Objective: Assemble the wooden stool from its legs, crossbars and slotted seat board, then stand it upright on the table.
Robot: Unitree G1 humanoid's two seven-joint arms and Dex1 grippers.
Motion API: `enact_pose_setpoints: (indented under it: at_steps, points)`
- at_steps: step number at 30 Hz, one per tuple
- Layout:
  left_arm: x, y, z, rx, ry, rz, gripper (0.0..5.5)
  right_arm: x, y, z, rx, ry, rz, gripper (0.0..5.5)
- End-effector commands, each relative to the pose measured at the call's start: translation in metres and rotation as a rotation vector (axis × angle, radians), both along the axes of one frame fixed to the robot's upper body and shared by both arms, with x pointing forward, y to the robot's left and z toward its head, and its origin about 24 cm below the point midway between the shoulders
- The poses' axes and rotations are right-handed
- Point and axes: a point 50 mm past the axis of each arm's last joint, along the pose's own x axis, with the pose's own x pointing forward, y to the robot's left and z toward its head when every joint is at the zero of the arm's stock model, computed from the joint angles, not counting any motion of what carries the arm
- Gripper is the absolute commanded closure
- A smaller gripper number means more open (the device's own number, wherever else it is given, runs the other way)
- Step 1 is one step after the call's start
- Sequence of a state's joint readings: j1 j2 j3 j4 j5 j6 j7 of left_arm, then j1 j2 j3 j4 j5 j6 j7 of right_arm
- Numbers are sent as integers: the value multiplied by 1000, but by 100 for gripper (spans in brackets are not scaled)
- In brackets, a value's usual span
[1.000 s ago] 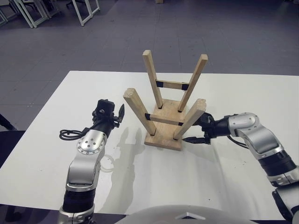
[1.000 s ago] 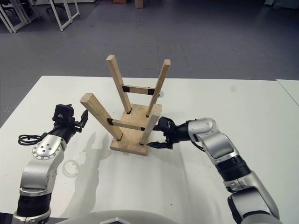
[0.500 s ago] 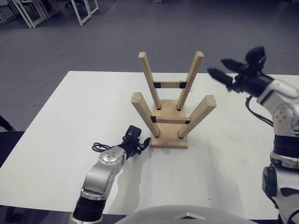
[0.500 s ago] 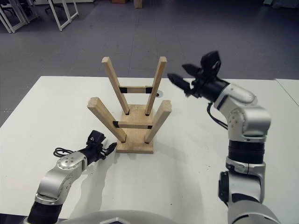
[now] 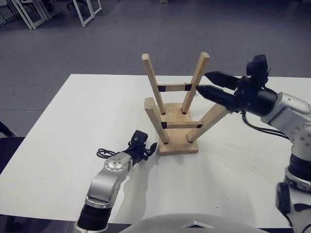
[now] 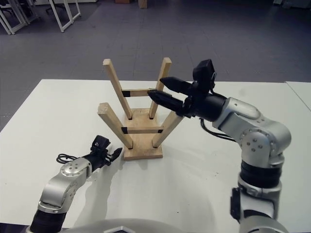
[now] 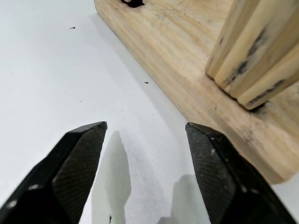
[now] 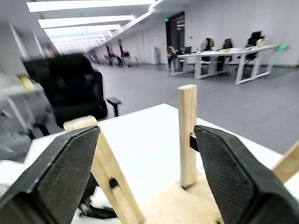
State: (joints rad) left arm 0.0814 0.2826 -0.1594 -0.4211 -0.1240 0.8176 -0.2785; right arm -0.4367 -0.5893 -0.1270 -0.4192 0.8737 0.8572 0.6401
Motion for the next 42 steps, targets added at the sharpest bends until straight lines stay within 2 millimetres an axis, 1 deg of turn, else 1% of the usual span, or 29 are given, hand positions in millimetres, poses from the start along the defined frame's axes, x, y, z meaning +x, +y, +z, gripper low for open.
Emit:
enact_pose_setpoints:
  at_steps: [1, 4, 6, 8, 9, 10, 12, 15, 17, 18, 21, 23, 24, 25, 27, 28, 30, 32, 35, 37, 39, 42]
  points:
    - [0, 0, 0, 10, 3, 1, 237, 1, 10, -25, 26, 140, 44, 179]
    - [0, 3, -1, 13, 7, 14, 237, 1, 19, 26, 202, 26, 96, 179]
    - [-2, 4, -2, 18, 10, 23, 237, 1, 18, 52, 288, -30, 95, 179]
    - [-2, 5, -3, 20, 11, 26, 237, 6, 11, 80, 399, -76, 37, 179]
    - [-2, 6, -3, 20, 12, 28, 237, 13, 2, 85, 404, -91, -18, 179]
    - [-2, 6, -3, 22, 12, 30, 237, 18, -5, 85, 388, -98, -72, 179]
    - [-4, 11, -4, 39, 10, 52, 237, 32, -21, 64, 246, -97, -181, 179]
    - [1, 24, 3, 56, -61, 135, 237, 46, -37, 19, 2, -85, -261, 179]
    - [2, 30, 4, 67, -80, 162, 237, 53, -41, -15, -154, -86, -266, 179]
    - [1, 32, 3, 76, -77, 164, 237, 54, -38, -30, -217, -86, -242, 179]
    - [-2, 36, 0, 103, -64, 195, 237, 53, -21, -70, -315, -75, -135, 179]
    - [-4, 45, -1, 128, -64, 265, 237, 44, -8, -97, -390, -75, -31, 179]
    - [-6, 50, -1, 142, -60, 294, 237, 33, -1, -104, -397, -78, 52, 179]
    - [-8, 53, -2, 152, -58, 316, 237, 22, 5, -105, -382, -84, 122, 179]
    - [-9, 58, -2, 165, -58, 355, 237, -1, 19, -87, -293, -135, 252, 179]
    - [-9, 60, -2, 169, -60, 366, 237, -9, 23, -80, -266, -155, 287, 179]
    - [-4, 59, 1, 162, -81, 381, 237, -31, 36, -62, -167, -165, 389, 179]
    - [1, 56, 3, 151, -98, 377, 237, -41, 41, -51, -144, -170, 410, 179]
    - [5, 49, 6, 137, -108, 355, 237, -44, 25, -47, -224, -149, 374, 179]
    - [6, 47, 9, 120, -120, 347, 237, -57, 17, -41, -248, -115, 404, 179]
    - [8, 46, 10, 109, -129, 340, 237, -65, 13, -34, -252, -100, 435, 179]
    - [8, 46, 10, 109, -127, 344, 237, -66, 10, -17, -215, -96, 467, 179]
